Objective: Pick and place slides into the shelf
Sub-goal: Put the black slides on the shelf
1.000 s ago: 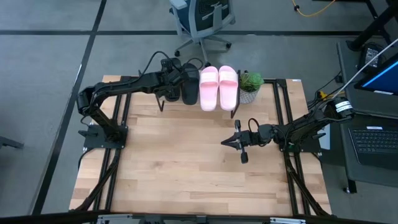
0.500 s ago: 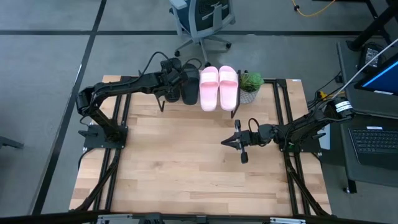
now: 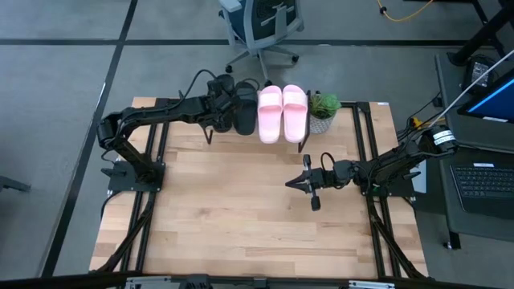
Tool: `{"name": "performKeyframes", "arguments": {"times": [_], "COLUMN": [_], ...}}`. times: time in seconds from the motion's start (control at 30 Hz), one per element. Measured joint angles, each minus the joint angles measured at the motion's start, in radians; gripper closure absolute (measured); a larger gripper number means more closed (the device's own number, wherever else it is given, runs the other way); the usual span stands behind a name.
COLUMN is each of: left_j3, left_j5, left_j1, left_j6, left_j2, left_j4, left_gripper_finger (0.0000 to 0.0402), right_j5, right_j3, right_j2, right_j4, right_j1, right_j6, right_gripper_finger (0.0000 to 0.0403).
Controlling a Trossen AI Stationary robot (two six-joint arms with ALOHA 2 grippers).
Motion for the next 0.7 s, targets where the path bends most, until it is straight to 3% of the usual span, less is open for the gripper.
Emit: {"name": "performKeyframes", "arguments": {"times": [0.4, 0.7], "left_j3": [-0.001, -0.002], "left_j5": [0.005, -0.036], "left_j1": [0.000, 0.000], "left_j6": [0.000, 0.010], "left_j2": [0.001, 0.002], "left_j4": [0.011, 0.025], "left_gripper_finger": [0.0354, 0.0300], "right_j5": [0.000, 0.000], "right_j3": [0.000, 0.000], "right_j2": [0.000, 0.000], "right_j4": [0.000, 0.000], "right_j1": [0.000, 0.000], "right_j6": [0.000, 0.000], "right_gripper_finger": [0.0385, 0.0385]}}
